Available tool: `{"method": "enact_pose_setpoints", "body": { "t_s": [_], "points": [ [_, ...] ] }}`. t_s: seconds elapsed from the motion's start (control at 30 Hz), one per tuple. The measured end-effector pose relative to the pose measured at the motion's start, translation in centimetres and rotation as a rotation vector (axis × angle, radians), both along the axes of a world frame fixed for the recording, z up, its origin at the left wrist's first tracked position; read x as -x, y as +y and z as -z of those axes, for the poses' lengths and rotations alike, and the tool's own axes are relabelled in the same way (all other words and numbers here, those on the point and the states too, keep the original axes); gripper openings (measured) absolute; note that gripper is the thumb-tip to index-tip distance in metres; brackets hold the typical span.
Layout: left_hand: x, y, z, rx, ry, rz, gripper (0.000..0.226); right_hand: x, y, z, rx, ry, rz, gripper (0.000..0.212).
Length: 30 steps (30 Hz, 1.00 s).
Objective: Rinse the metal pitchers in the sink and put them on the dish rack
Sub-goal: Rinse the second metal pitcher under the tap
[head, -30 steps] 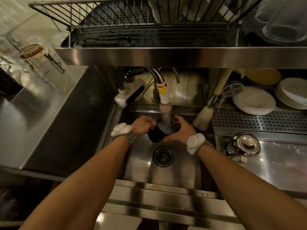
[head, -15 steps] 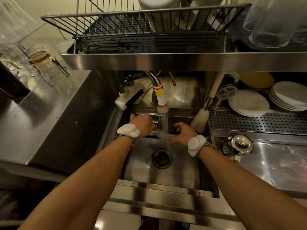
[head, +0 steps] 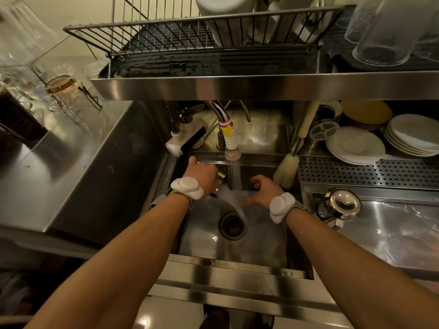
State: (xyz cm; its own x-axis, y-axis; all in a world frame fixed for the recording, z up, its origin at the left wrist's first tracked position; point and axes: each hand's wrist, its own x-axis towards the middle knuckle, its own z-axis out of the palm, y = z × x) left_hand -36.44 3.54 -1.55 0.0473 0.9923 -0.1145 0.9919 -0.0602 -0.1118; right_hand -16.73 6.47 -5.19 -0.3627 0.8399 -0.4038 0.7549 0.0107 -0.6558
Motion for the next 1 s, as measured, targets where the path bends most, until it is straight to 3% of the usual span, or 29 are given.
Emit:
{"method": "enact_pose_setpoints", "body": {
  "t_s": [0.23, 0.37, 0.43, 0.57, 0.77, 0.87, 1.0],
  "points": [
    [-0.4, -0.3, -0.8, -0.012, 0.086, 0.027, 0.027, 0.3, 0.0, 0.1, -0.006, -0.005, -0.003, 0.091],
    [-0.4, -0.1, -0.9, 0.0, 0.008, -0.009, 0.026, 0.4, 0.1, 0.1, 0.0, 0.013, -0.001, 0.091],
    [-0.3, 0.0, -1.0, 0.058, -0.159, -0.117, 0.03, 0.3, 0.2, 0.2, 0.002, 0.027, -0.006, 0.09],
    [0.5, 0.0, -0.2, 0.179, -0.722, -0.451, 0.028, 0.4, 0.1, 0.5, 0.015, 0.054, 0.014, 0.097],
    [0.4, -0.3, 1.6, 0.222, -1.207, -0.609, 0.02, 1.7, 0.0, 1.4, 0.046, 0.202, 0.04, 0.122],
    [0.7, 0.0, 1.8, 0.286, -1.35, -0.666, 0.023, 2.8, 0.3, 1.6, 0.039, 0.324, 0.145, 0.114],
    [1.2, -0.1, 2.4, 0.297, -1.295, -0.664, 0.021, 3.8, 0.0, 2.2, 0.025, 0.344, 0.179, 0.096]
  ]
}}
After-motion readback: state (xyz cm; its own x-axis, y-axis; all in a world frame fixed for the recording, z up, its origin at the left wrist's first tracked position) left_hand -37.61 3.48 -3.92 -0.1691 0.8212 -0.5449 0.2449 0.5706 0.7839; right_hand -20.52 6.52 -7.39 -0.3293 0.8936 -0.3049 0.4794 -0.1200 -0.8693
